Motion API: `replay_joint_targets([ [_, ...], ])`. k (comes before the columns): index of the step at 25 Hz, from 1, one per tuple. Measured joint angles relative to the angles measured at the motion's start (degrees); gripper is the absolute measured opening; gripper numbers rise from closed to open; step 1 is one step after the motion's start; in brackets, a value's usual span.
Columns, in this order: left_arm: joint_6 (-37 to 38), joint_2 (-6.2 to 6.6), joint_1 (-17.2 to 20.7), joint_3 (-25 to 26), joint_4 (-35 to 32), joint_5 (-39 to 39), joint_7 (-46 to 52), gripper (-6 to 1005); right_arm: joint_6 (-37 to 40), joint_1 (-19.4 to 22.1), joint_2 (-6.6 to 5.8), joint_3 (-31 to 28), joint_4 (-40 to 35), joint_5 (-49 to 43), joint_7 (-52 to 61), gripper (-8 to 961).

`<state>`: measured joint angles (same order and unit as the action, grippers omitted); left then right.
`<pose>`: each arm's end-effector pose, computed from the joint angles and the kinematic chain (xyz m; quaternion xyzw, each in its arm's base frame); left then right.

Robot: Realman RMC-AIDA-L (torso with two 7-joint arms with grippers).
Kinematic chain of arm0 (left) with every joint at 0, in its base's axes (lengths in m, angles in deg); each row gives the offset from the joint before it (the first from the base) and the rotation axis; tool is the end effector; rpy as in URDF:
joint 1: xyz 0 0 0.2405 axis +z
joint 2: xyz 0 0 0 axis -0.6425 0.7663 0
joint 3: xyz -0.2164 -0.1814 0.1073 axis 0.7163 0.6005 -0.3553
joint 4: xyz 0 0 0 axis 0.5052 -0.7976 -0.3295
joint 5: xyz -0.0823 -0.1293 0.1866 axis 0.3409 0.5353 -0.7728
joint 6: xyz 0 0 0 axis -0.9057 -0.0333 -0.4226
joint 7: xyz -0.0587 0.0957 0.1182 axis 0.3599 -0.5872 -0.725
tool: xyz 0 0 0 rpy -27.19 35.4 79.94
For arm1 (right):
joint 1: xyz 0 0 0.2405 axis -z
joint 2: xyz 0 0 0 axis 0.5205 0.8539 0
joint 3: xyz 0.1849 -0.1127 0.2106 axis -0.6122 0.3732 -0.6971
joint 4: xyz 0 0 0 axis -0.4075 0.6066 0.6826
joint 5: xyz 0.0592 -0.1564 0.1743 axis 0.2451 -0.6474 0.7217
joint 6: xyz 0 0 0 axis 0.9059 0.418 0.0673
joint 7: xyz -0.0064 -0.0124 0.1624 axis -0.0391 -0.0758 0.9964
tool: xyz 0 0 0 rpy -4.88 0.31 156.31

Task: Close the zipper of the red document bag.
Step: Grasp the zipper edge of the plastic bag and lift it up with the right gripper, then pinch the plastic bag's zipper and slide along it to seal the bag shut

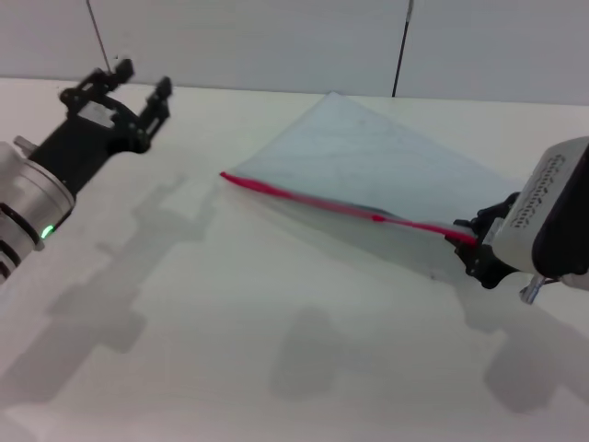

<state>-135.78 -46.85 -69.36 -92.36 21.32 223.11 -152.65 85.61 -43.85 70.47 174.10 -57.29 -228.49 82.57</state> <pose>-0.3453 0.4270 -0.0223 -0.7792 -0.1251 -0.3192 0.5248 0.2474 0.3857 -0.0757 -0.9402 0.0661 -0.0827 0.3236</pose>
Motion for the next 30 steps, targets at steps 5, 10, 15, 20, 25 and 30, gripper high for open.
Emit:
replay_joint_targets([
  [5, 0.08, 0.59, -0.48, 0.00, -3.02, -10.23, 4.92, 543, 0.25, 2.25, 0.00, 0.24, -4.71, 0.09, 0.03, 126],
  [10, 2.04, 0.87, -0.26, 0.00, -11.14, -25.46, 11.61, 543, 0.78, 2.25, 0.00, 0.57, -5.31, 0.38, 0.05, 94],
  [15, 3.26, 0.23, -0.16, 0.07, -18.83, -40.01, 15.88, 542, 1.21, 1.89, 0.00, 0.74, -5.48, 0.57, 0.07, 56],
  [20, 2.77, -0.14, -0.25, -0.37, -22.49, -46.97, 16.12, 542, 1.63, 1.47, 0.00, 0.74, -5.77, 0.71, 0.29, 57],
  [25, 2.65, -0.18, 0.21, -3.30, -25.40, -47.59, 12.58, 543, 1.93, 1.39, 0.00, 0.84, -6.61, 0.86, 0.71, 53],
  [30, 1.02, -0.29, 1.52, -4.20, -25.51, -44.25, 4.74, 542, 2.26, 1.38, -0.07, 0.80, -7.11, 2.13, 0.48, 52],
])
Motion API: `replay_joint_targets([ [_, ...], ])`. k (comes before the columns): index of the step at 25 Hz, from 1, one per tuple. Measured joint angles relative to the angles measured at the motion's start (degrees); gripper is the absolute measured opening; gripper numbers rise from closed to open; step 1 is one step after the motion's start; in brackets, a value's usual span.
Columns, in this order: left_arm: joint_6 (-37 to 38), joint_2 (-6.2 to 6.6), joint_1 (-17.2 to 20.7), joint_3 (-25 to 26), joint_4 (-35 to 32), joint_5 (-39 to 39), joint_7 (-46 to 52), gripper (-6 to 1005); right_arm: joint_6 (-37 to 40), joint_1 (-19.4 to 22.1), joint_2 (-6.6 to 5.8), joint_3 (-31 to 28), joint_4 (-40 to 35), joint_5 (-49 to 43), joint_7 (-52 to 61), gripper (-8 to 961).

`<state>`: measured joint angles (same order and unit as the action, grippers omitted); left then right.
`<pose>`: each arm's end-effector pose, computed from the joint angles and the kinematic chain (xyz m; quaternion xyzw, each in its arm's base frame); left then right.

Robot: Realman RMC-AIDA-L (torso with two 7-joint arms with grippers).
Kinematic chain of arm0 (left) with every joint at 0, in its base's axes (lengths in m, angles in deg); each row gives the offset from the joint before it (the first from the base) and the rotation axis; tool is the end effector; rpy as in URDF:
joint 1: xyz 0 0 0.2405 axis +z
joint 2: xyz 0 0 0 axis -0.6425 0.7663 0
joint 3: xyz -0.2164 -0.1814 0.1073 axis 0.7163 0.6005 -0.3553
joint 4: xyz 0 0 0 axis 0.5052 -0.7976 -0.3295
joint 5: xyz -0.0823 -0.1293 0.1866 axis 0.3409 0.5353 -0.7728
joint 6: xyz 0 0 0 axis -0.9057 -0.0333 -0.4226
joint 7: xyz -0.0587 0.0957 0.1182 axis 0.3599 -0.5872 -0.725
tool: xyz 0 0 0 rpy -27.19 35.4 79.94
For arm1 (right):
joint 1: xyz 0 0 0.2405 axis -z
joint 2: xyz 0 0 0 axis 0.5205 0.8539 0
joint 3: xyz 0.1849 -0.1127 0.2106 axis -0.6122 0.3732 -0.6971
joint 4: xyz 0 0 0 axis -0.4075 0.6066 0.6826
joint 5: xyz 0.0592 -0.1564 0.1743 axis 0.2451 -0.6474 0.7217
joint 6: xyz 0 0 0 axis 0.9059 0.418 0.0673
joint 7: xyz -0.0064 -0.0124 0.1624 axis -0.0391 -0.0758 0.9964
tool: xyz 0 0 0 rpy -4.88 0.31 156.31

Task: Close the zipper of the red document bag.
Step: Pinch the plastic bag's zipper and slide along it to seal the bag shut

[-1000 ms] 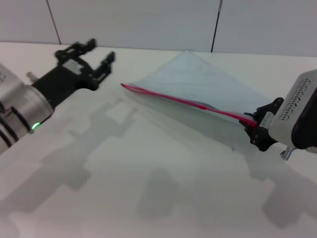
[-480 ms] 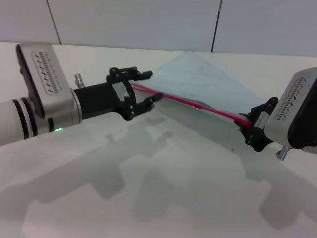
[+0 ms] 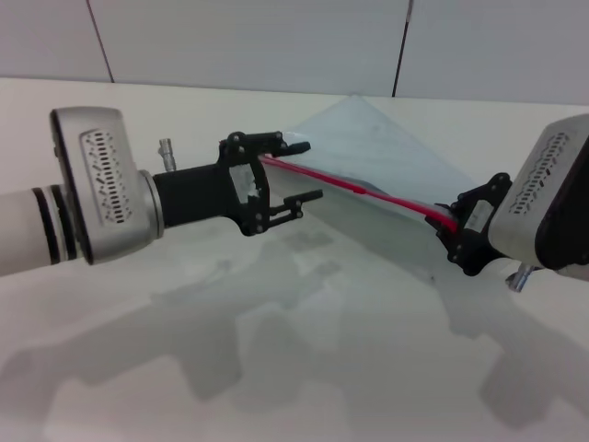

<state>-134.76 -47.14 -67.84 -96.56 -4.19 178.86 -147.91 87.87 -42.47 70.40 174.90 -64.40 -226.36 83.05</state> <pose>-0.2652 0.4181 -0.0687 -0.9143 0.1916 -0.1874 0.3037 0.2129 0.3763 -0.0676 -0.9449 0.0473 -0.0446 0.3207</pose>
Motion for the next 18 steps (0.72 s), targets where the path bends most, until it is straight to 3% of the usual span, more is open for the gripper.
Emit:
replay_joint_targets([
  [8, -2.23, -0.04, 0.57, -0.05, 4.54, 6.26, -9.54, 542, 0.00, -0.14, -0.02, -0.03, -0.90, 0.09, -0.11, 53],
  [18, -2.26, -0.03, -0.91, 0.22, 5.82, 6.86, -9.69, 543, 0.89, 0.63, 0.02, 0.52, -3.72, 2.97, -2.49, 49],
])
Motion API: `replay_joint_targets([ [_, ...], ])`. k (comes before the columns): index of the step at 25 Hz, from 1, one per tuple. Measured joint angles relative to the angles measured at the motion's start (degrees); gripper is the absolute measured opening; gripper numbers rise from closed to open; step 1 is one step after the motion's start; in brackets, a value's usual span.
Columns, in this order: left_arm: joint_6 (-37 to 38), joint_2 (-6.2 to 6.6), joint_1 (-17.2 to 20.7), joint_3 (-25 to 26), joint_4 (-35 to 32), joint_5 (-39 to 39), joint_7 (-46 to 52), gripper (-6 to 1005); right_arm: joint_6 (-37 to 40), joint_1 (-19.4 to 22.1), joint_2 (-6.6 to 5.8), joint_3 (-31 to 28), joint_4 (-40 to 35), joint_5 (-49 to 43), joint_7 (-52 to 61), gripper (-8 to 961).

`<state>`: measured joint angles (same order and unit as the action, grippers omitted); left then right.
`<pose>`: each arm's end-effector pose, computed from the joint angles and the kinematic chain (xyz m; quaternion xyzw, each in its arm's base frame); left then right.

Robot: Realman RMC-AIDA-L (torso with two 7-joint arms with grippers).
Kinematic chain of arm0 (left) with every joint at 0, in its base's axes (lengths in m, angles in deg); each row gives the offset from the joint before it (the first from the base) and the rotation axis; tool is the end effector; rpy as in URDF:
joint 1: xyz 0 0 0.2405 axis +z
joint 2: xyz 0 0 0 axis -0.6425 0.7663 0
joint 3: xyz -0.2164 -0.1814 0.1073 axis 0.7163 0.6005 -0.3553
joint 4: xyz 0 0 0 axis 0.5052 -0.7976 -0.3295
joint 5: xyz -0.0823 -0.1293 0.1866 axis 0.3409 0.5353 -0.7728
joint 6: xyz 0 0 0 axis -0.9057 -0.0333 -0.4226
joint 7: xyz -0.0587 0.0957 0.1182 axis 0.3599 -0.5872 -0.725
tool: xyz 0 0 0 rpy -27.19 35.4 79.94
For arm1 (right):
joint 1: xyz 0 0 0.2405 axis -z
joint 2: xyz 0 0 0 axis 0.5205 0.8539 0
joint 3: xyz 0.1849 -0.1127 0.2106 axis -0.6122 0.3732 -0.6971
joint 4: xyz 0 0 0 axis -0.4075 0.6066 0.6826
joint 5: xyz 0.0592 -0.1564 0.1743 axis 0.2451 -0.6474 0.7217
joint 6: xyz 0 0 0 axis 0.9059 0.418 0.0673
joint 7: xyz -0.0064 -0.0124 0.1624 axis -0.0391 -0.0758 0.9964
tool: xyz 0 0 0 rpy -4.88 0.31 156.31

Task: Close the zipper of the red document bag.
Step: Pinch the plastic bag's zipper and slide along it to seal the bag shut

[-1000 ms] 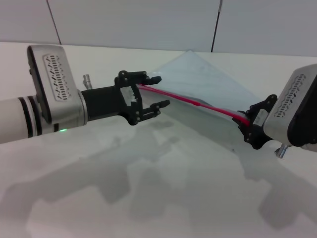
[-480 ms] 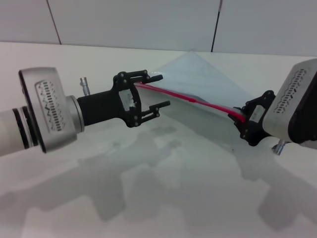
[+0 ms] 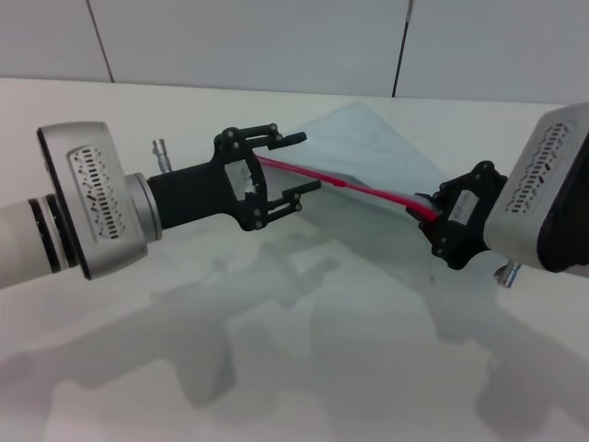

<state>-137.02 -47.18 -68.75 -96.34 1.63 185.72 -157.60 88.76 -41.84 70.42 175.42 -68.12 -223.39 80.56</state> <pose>-0.2697 0.4153 -0.0705 -0.8949 0.2124 -0.2066 0.3337 0.1901 0.3689 -0.0646 -0.9493 0.0197 -0.0174 0.3132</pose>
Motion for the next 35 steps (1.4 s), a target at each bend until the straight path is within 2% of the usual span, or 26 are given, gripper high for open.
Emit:
replay_joint_targets([
  [10, 0.02, -0.06, -1.41, -0.67, 1.83, -0.09, -0.04, 543, 0.77, 0.11, 0.07, 0.35, -1.93, 0.01, -0.02, 51],
  [24, -1.67, -0.01, 0.15, -0.34, 2.46, 1.45, -0.15, 542, 0.79, 0.20, -0.03, 0.64, -2.62, 0.00, -0.02, 48],
  [35, -1.21, 0.09, -0.54, 0.20, 3.13, 1.48, -0.15, 539, 1.85, 0.29, 0.05, 0.85, -4.66, 0.00, -0.02, 48],
])
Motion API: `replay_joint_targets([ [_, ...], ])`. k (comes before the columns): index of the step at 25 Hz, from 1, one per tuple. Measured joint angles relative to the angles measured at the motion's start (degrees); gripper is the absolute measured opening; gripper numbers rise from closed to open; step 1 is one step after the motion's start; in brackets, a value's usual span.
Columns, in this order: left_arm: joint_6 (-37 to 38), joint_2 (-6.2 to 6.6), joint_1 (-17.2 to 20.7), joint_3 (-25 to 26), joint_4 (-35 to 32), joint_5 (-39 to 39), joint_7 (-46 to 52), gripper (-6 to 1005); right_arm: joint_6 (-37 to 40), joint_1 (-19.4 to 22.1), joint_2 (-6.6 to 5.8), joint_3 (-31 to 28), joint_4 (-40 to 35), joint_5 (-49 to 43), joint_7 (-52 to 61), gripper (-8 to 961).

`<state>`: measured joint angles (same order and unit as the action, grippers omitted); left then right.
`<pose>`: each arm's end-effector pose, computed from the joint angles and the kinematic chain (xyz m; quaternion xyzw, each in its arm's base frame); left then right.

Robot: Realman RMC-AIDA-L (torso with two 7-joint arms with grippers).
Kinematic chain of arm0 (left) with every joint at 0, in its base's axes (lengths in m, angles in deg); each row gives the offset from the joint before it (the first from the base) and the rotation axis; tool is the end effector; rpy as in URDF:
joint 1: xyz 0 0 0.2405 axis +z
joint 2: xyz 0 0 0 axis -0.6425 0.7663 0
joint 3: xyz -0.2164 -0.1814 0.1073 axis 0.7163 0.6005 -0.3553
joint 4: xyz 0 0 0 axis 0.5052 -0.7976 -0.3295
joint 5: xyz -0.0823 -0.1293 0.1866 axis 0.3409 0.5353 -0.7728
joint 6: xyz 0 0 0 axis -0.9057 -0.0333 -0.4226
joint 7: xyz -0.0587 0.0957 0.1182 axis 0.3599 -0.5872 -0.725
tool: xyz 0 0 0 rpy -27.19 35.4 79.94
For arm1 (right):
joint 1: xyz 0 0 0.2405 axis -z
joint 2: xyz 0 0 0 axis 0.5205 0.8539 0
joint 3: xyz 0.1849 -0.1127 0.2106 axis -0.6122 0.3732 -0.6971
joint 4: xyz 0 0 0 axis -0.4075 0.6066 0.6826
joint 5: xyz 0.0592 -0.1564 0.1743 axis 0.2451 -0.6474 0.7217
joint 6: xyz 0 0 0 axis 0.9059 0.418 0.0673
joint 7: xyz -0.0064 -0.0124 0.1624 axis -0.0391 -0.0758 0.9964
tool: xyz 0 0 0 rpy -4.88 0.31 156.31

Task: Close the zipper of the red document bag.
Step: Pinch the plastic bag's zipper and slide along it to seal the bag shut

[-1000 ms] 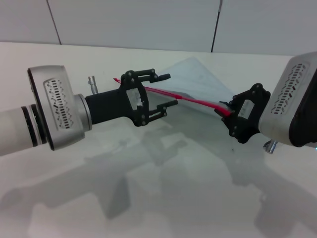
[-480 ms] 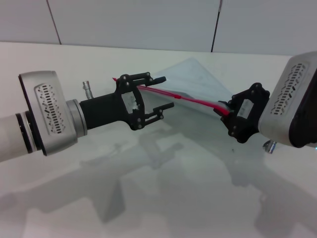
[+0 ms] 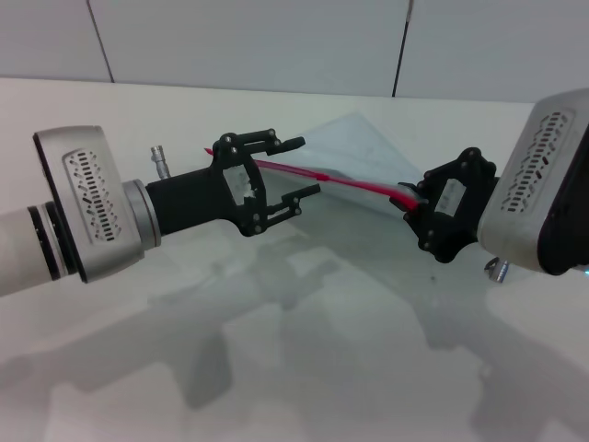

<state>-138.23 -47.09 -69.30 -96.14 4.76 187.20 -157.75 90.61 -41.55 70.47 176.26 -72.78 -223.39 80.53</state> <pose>-0.2753 0.4117 -0.0737 -0.8977 0.1919 -0.2177 0.3314 0.1661 0.3605 -0.0597 -0.9510 -0.0083 -0.0030 0.3090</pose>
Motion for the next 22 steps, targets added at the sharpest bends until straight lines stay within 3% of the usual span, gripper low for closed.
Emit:
replay_joint_targets([
  [12, 0.43, -0.01, -1.31, -0.42, 1.44, -0.57, -0.05, 511, 0.26, -0.12, -0.09, 0.52, -0.82, 0.00, 0.00, 49],
  [17, 0.70, -0.16, -1.67, -0.57, 1.59, -0.61, -0.08, 403, 0.33, -0.20, -0.09, 0.53, -0.82, 0.00, 0.00, 49],
  [22, 0.57, -0.18, -3.00, -0.90, 3.30, -0.64, -0.09, 367, 0.33, -0.34, -0.09, 0.52, -1.00, 0.00, 0.00, 49],
])
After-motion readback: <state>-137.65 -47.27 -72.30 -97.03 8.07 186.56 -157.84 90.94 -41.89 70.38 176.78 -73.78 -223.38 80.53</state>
